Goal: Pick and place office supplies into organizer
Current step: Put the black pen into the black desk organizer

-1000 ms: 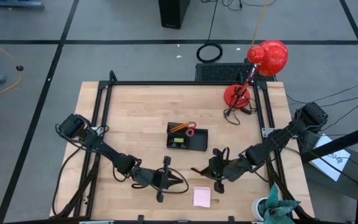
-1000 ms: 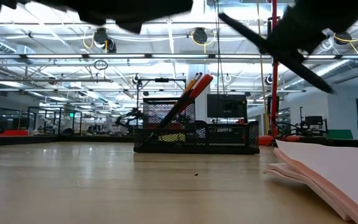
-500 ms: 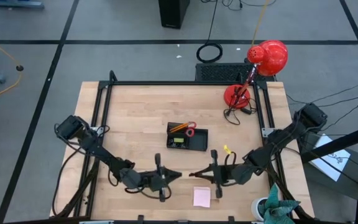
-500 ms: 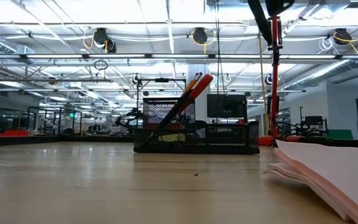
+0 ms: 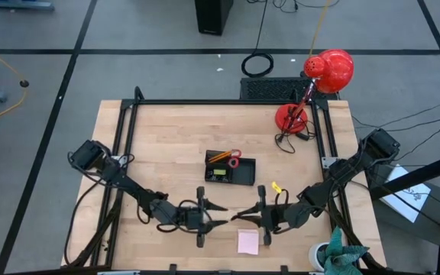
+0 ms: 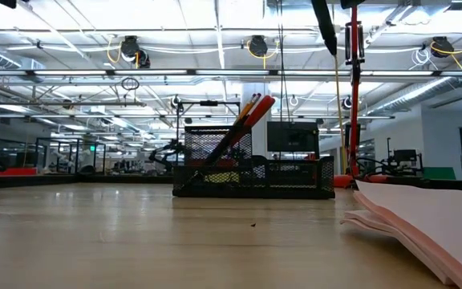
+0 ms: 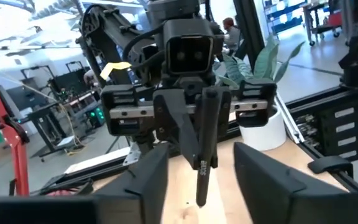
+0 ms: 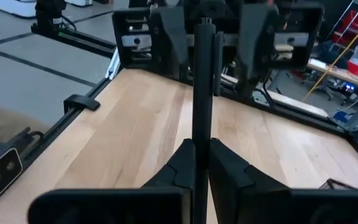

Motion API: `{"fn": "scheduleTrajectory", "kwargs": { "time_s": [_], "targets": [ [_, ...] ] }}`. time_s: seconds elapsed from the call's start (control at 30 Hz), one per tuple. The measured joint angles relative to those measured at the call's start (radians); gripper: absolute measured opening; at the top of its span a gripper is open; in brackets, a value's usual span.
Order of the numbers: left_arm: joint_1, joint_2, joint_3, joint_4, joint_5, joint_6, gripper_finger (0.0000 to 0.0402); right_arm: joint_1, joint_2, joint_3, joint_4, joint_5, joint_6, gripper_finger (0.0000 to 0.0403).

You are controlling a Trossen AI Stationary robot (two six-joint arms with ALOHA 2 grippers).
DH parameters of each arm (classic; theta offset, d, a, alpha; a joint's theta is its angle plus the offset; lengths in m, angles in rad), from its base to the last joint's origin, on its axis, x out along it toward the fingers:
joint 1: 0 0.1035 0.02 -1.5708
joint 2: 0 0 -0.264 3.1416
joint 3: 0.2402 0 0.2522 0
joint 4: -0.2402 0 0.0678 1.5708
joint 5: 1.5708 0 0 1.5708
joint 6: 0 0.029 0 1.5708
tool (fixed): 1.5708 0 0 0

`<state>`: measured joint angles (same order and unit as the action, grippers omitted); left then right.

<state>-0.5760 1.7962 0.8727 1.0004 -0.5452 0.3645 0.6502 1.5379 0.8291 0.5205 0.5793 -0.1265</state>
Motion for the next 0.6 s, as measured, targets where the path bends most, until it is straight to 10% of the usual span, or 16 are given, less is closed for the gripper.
{"fn": "scheduleTrajectory", "kwargs": {
  "time_s": [0.27,0.6],
  "targets": [
    [0.039,0.000,0.000,0.019,0.135,-0.024,0.0246,-0.003,0.000,0.000,0.018,0.000,-0.025,0.0015],
    [0.084,0.000,0.066,-0.065,0.182,-0.080,0.0220,-0.046,0.000,0.000,0.044,-0.001,-0.035,0.0015]
  ]
}}
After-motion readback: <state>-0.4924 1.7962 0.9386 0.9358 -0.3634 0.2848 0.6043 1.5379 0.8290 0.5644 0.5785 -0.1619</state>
